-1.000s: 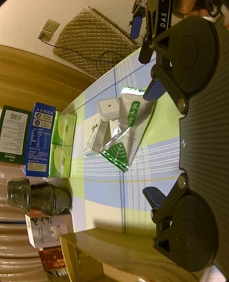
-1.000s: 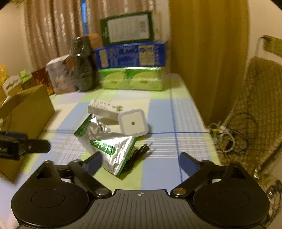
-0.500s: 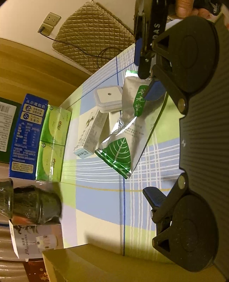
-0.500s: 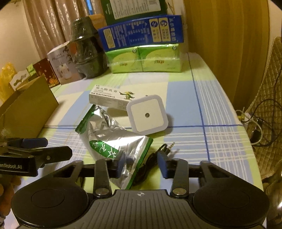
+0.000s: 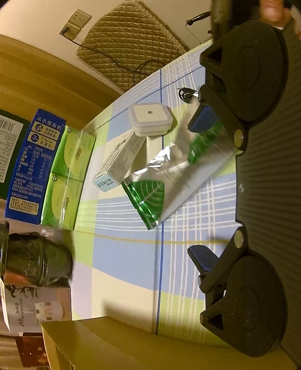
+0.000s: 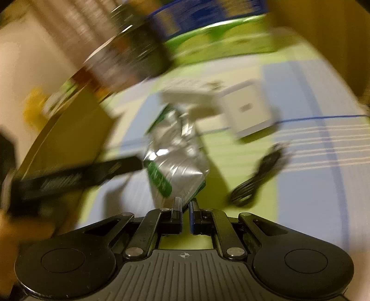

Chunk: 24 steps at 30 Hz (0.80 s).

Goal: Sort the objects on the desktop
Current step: 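Reach the left gripper to the foil bag while the right gripper reaches the black cable, then grasp the silver-green foil bag with the left gripper while the right gripper grasps the black cable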

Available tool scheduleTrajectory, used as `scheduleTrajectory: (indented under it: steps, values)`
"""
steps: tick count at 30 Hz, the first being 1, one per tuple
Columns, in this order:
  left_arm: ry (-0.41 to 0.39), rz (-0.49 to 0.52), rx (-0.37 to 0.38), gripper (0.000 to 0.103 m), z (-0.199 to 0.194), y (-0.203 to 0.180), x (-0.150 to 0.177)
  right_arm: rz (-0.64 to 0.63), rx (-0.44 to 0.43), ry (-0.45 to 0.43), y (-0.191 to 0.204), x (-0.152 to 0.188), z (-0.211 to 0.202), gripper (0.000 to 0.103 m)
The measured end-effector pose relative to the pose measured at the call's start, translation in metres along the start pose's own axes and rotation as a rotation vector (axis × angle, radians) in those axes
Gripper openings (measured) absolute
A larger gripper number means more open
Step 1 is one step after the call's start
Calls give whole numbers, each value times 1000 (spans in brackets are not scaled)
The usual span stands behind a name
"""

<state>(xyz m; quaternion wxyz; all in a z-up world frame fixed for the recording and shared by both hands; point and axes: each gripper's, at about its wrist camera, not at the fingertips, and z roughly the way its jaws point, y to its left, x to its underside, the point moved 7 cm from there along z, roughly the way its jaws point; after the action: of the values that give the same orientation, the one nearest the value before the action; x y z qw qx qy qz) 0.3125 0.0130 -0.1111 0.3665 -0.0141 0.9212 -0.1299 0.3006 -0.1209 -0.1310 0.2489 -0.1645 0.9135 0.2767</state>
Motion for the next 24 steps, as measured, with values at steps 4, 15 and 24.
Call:
scheduleTrajectory:
  steps: [4, 15, 24]
  values:
    - [9, -10, 20, 102, 3, -3, 0, -177, 183, -44, 5, 2, -9, 58]
    - [72, -27, 64, 102, 41, -21, -8, -172, 358, -61, -24, 0, -20, 64]
    - [135, 174, -76, 101, 41, -16, 0, -94, 380, -77, -40, -5, -15, 68]
